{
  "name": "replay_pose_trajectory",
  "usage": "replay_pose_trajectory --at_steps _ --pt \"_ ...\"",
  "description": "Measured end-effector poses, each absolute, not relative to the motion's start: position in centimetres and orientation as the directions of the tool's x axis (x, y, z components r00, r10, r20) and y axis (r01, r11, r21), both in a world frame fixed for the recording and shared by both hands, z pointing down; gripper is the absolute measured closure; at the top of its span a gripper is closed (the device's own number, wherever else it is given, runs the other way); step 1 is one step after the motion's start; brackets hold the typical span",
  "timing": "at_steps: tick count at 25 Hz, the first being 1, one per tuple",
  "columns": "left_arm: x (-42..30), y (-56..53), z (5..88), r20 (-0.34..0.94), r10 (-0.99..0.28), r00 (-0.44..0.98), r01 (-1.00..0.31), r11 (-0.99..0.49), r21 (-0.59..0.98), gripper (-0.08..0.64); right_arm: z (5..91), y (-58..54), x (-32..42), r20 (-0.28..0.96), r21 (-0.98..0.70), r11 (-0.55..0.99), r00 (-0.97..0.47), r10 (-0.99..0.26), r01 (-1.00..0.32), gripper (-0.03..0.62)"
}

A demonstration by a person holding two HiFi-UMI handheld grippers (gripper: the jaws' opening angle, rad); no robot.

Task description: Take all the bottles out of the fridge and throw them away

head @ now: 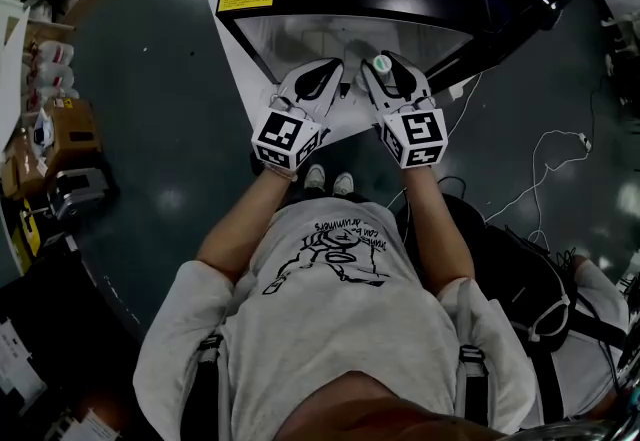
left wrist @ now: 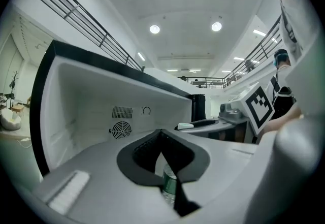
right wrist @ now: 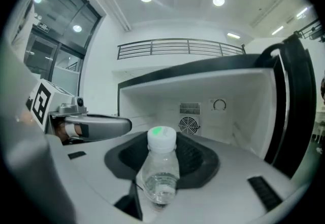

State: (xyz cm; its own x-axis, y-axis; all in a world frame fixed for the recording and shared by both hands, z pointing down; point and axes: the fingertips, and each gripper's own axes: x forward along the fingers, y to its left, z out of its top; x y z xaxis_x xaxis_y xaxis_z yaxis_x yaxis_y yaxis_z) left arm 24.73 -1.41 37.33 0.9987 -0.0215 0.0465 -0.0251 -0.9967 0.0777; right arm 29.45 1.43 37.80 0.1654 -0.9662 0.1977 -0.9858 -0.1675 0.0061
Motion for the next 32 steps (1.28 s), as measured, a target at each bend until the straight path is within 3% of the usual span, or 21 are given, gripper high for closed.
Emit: replay_pose_trajectory --at_steps 32 --pt "18.3 6.9 26.9 -0.036 0.147 0.988 0.149 -0.986 0.07 0.552 28.1 9.9 22.5 0.177 0.038 -0.118 0.123 -0.976 -0.992 0.43"
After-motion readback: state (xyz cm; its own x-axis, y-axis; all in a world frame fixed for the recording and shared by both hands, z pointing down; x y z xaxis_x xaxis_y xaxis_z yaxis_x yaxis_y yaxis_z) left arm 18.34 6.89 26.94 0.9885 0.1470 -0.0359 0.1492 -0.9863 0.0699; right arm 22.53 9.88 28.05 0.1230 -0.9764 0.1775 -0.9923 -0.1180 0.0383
